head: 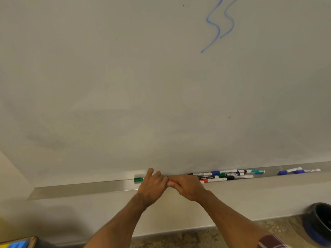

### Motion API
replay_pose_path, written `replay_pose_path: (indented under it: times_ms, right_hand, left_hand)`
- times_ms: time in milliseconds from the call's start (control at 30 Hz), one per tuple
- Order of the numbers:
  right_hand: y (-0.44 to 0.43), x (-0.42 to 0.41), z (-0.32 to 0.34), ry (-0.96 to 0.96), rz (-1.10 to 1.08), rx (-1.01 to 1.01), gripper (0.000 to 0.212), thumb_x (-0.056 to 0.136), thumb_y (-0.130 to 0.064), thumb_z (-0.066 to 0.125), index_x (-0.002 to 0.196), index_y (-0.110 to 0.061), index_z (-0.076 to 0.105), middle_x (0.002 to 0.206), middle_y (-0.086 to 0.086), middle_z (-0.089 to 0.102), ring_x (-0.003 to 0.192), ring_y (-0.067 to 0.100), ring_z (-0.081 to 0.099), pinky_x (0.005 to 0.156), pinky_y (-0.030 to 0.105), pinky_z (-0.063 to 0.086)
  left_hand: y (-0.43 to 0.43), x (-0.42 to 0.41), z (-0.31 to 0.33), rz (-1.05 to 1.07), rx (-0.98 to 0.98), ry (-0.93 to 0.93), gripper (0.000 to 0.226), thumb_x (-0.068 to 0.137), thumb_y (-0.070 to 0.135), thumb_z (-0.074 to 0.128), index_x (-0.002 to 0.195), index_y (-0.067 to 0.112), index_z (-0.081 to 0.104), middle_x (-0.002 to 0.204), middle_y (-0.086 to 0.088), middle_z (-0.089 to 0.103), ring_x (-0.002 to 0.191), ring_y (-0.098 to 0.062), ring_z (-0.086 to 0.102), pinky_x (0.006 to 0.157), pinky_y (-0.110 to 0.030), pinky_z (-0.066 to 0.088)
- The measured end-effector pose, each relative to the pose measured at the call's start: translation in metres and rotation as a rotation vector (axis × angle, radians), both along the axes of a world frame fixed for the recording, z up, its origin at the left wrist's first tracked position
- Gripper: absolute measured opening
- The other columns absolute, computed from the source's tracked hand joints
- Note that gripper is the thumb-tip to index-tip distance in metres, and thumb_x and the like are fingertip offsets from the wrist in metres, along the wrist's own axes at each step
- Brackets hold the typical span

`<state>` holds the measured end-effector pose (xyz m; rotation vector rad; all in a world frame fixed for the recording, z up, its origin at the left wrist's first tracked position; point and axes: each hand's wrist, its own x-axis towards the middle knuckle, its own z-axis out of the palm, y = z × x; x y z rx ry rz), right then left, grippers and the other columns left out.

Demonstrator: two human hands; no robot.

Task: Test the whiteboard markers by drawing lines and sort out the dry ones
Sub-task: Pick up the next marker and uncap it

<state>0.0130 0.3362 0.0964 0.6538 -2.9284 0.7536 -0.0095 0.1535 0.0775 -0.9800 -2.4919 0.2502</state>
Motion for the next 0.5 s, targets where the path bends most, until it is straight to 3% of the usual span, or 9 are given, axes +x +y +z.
replay_pose_path:
  times_ms: [67,133,233,367,500]
  right_hand:
    - [0.001,-0.004,0.005,-0.08,-0.061,-0.018,0.052,0.09,-0.06,0.043,0.128,-0.024,0.047,0.116,-0.004,0.064,0.099,0.013,0.061,0.084,0.028,0.049]
    - [0.004,-0.008,0.013,-0.097,-0.114,-0.044,0.051,0.089,-0.053,0.054,0.126,-0.023,0.037,0.112,-0.001,0.06,0.092,0.012,0.057,0.076,0.025,0.044]
    - [0.009,-0.015,0.031,-0.08,-0.123,-0.028,0.031,0.09,-0.024,0.053,0.112,-0.022,0.03,0.082,0.001,0.052,0.066,0.01,0.047,0.062,0.029,0.044]
    - [0.011,-0.028,0.064,0.073,-0.156,-0.109,0.019,0.092,-0.009,0.045,0.104,-0.018,0.033,0.068,-0.005,0.04,0.053,0.006,0.036,0.049,0.019,0.028]
    - [0.014,-0.046,0.104,0.241,-0.154,-0.215,0.018,0.092,-0.009,0.046,0.105,-0.018,0.038,0.076,-0.002,0.045,0.057,0.005,0.039,0.052,0.016,0.029]
  left_hand:
    - [0.001,-0.002,0.006,0.052,0.073,0.009,0.029,0.059,0.022,0.088,0.074,0.021,0.064,0.07,0.003,0.065,0.065,-0.018,0.059,0.071,-0.037,0.027]
    - [0.0,-0.01,0.013,0.11,0.121,0.015,0.038,0.059,0.026,0.091,0.09,0.019,0.07,0.1,-0.002,0.072,0.088,-0.023,0.067,0.08,-0.041,0.032]
    - [-0.004,-0.023,0.028,0.145,0.181,0.051,0.049,0.082,0.041,0.074,0.123,0.017,0.065,0.136,-0.006,0.059,0.121,-0.028,0.059,0.092,-0.05,0.039]
    - [-0.005,-0.036,0.061,0.144,0.224,0.1,0.052,0.1,0.046,0.035,0.142,0.018,0.05,0.153,-0.005,0.039,0.139,-0.029,0.039,0.104,-0.054,0.029]
    - [-0.002,-0.051,0.107,0.13,0.263,0.188,0.055,0.102,0.047,0.029,0.148,0.02,0.042,0.158,-0.004,0.029,0.145,-0.03,0.027,0.11,-0.057,0.025]
